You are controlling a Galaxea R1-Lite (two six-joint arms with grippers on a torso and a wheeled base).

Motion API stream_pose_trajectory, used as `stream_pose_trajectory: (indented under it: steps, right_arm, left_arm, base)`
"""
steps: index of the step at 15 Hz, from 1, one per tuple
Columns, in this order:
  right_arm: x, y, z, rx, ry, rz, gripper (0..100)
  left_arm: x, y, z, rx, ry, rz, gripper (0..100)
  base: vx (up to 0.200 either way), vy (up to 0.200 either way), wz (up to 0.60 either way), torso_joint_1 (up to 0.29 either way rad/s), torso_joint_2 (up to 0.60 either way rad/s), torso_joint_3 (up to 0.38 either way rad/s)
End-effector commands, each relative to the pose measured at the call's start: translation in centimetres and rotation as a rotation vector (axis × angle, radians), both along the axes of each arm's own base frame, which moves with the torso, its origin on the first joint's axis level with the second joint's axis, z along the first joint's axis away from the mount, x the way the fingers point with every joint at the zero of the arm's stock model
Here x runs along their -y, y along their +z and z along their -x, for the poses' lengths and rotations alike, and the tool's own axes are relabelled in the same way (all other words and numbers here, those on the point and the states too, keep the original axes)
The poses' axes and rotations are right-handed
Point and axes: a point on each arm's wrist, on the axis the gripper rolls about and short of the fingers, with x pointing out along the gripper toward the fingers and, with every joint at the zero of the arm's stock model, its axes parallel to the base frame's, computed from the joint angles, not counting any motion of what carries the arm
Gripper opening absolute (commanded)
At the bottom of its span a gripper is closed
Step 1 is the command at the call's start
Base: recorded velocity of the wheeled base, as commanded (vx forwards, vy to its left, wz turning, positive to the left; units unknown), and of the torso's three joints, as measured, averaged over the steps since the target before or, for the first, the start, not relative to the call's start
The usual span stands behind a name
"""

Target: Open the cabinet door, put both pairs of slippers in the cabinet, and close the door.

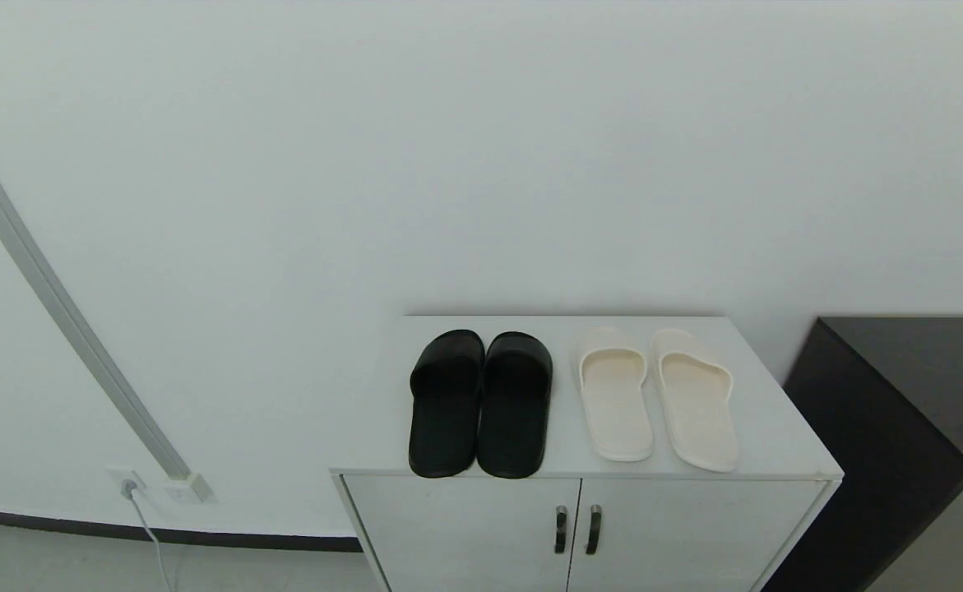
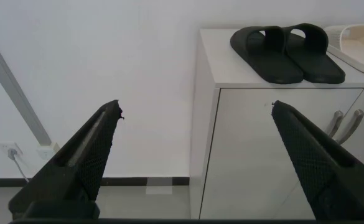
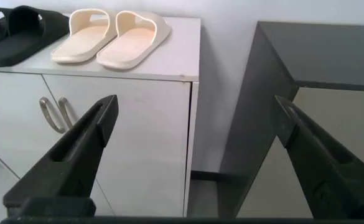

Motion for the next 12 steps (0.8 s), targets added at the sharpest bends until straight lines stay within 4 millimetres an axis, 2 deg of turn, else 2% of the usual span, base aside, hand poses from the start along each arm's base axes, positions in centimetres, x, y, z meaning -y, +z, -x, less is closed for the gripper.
stream_pose_trajectory:
  steps: [1,5,6,7,9,10,12]
  right_arm:
    - [0.0,0.0,0.0,-0.002,0.004,0.004,100]
    - [-0.1,0.5,0.1,0.039,0.048,0.061,100]
    - [-0.2,5.1,1.0,0.155,0.091,-0.002,100]
    - [-0.2,8.6,1.0,0.140,0.108,-0.066,100]
    - [-0.3,9.0,-1.2,-0.024,0.159,-0.034,100]
    - [-0.5,8.8,-3.6,-0.163,0.229,-0.016,100]
    - [-0.8,9.7,-7.0,-0.244,0.306,-0.031,100]
  left_arm:
    - [0.0,0.0,0.0,0.000,-0.001,0.000,100]
    - [0.0,0.0,0.0,0.001,-0.002,0.010,100]
    - [0.0,0.0,0.0,0.001,-0.002,0.008,100]
    - [0.0,0.0,0.0,0.000,-0.001,0.008,100]
    - [0.0,0.0,0.0,0.001,-0.001,0.010,100]
    - [0.0,0.0,0.0,0.001,-0.001,0.010,100]
    - [0.0,0.0,0.0,0.001,0.001,0.003,100]
  base:
    - [0.000,0.000,0.00,0.000,0.00,0.000]
    - [0.000,0.000,0.00,0.000,0.00,0.000]
    - [0.000,0.000,0.00,0.000,0.00,0.000]
    - [0.000,0.000,0.00,0.000,0.00,0.000]
    - [0.000,0.000,0.00,0.000,0.00,0.000]
    - [0.000,0.000,0.00,0.000,0.00,0.000]
    - [0.000,0.000,0.00,0.000,0.00,0.000]
